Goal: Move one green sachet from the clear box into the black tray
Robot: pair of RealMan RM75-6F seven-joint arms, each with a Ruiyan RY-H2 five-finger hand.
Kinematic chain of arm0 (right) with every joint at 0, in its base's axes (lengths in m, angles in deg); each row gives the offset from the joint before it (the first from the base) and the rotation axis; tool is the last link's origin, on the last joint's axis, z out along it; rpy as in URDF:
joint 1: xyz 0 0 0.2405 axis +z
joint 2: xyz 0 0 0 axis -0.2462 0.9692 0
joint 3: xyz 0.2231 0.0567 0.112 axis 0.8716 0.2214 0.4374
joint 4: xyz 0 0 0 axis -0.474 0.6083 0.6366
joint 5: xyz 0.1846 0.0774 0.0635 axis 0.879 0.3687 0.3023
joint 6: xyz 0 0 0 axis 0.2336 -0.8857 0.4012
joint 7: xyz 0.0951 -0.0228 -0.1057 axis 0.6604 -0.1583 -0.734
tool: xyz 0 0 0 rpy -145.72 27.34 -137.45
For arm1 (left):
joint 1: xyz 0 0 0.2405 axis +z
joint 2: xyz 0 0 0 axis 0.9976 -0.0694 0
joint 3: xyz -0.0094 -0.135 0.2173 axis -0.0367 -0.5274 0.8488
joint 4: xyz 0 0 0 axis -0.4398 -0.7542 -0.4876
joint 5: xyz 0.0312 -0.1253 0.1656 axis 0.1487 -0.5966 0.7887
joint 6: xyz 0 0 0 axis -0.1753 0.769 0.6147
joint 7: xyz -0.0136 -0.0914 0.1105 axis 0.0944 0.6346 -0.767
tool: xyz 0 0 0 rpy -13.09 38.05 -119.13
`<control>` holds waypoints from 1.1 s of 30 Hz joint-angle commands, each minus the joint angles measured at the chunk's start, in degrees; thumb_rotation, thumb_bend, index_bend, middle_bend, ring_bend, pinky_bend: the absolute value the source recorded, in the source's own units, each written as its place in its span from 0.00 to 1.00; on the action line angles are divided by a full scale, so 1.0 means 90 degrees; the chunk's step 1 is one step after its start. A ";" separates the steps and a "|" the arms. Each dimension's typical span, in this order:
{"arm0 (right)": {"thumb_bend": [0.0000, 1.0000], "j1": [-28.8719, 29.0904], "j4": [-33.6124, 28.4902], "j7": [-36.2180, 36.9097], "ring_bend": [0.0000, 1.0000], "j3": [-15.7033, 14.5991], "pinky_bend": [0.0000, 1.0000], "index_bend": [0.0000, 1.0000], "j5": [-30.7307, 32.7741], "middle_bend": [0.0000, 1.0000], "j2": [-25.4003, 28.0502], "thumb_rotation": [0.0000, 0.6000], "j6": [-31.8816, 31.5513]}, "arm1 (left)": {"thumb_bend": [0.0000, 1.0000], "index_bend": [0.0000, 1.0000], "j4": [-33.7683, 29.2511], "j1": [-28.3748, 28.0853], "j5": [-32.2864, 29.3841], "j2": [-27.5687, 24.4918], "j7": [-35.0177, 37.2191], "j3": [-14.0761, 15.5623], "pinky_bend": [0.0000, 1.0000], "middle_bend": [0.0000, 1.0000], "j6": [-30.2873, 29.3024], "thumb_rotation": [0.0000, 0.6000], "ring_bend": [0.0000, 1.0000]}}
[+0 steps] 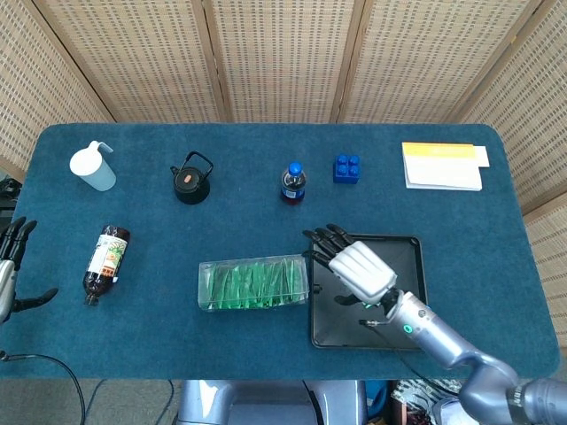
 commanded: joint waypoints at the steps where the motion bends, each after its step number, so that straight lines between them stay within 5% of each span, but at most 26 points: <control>1: 0.00 0.0480 0.0027 -0.0225 0.00 0.0297 0.00 0.24 0.0750 0.00 -0.0844 1.00 0.0501 | 0.10 0.00 0.0002 0.0004 -0.0009 -0.0025 0.0043 -0.0001 0.00 0.00 0.0012 1.00 0.00; 16: 0.07 0.1166 0.0753 -0.1350 0.00 0.0333 0.00 0.27 0.1572 0.00 -0.2243 1.00 0.0332 | 0.10 0.00 -0.0011 0.0002 -0.0047 -0.0087 0.0171 -0.0001 0.00 0.00 0.0073 1.00 0.00; 33: 0.47 0.1376 0.1345 -0.2117 0.00 0.0211 0.00 0.32 0.2026 0.04 -0.2752 1.00 -0.0125 | 0.10 0.00 -0.0001 -0.0013 -0.0092 -0.0133 0.0290 -0.0027 0.00 0.00 0.0119 1.00 0.00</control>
